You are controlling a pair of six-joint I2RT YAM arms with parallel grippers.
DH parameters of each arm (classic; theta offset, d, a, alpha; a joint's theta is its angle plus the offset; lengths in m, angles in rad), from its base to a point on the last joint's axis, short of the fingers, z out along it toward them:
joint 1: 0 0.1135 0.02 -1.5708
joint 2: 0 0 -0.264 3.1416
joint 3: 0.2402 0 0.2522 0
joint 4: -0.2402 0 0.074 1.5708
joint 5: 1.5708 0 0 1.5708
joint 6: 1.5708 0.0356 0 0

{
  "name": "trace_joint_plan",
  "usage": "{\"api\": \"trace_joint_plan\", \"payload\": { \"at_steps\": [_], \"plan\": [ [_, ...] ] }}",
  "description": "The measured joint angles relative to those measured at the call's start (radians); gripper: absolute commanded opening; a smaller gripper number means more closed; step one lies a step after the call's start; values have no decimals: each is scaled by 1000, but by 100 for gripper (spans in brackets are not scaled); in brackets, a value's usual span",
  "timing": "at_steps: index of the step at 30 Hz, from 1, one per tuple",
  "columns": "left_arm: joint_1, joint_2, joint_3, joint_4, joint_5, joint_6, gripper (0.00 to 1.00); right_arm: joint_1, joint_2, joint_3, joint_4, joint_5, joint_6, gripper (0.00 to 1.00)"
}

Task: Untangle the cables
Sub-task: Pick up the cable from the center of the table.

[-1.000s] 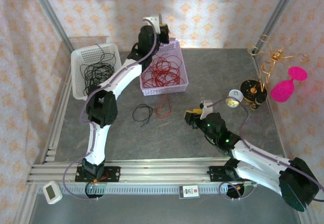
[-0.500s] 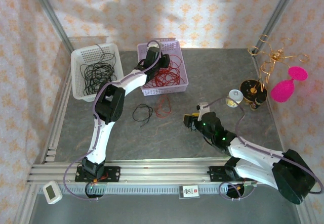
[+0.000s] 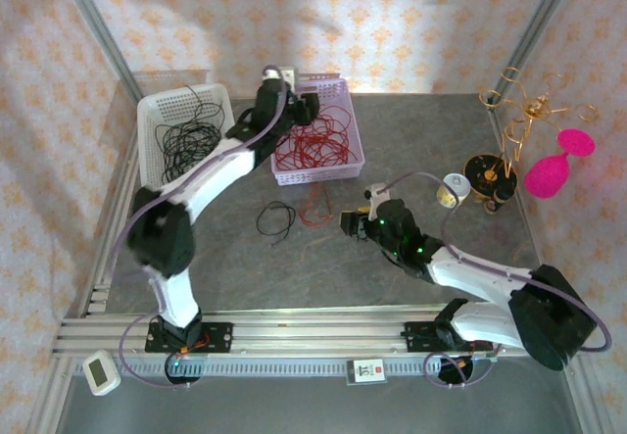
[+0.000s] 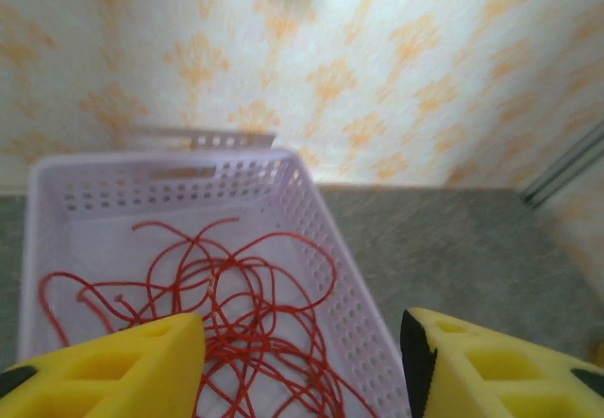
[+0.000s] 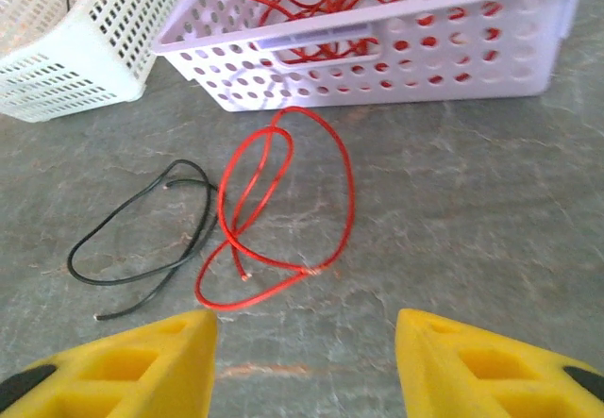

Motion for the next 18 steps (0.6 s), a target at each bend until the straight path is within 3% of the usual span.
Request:
{"api": "trace_joint_plan", "payload": {
  "at_steps": [4,9,14,18],
  "plan": [
    [-4,-302,-333,58,-5,-23,48,3,114,82,-3,-32,-46,51],
    [-8,-477,-671,36,2,-72,44,19,267,195,-13,-74,-113,51],
    [-19,-619,-883,13,40,-132,42,24,393,269,-10,-112,-196,47],
    [-24,-685,-931,15,66,-159,41,24,484,296,-11,-161,-259,46]
  ]
}}
